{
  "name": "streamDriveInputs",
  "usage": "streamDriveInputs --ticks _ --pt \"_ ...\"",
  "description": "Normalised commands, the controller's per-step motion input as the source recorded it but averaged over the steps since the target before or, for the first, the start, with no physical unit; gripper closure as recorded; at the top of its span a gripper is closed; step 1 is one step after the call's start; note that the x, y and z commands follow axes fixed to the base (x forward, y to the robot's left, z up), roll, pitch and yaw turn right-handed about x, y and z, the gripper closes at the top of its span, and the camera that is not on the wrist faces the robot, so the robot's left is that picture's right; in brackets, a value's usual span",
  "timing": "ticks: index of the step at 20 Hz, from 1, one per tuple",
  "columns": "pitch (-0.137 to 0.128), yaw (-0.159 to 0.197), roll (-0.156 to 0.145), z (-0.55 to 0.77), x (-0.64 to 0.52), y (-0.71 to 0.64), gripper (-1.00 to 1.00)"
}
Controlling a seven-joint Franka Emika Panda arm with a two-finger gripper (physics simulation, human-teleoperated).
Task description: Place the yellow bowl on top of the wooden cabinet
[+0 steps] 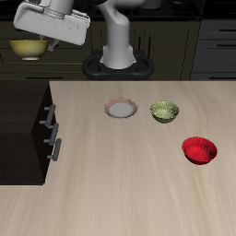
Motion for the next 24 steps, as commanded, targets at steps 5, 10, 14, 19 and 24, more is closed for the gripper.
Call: streamDriveInputs --ticks 5,10,14,19,24 --pt "-0.001 -0.008 -0.010 -0.02 0.04 -0.07 1.00" --pt "0.004 -0.010 -0.012 -0.08 0.04 -0.06 1.00" --pt "0.001 -0.012 0.007 -0.08 -0.02 0.03 1.00" --pt "0.012 0.006 0.004 -0.16 -0.01 0.06 1.00" --pt "-0.008 -0.036 0.010 -0.06 -0.05 -0.01 1.00"
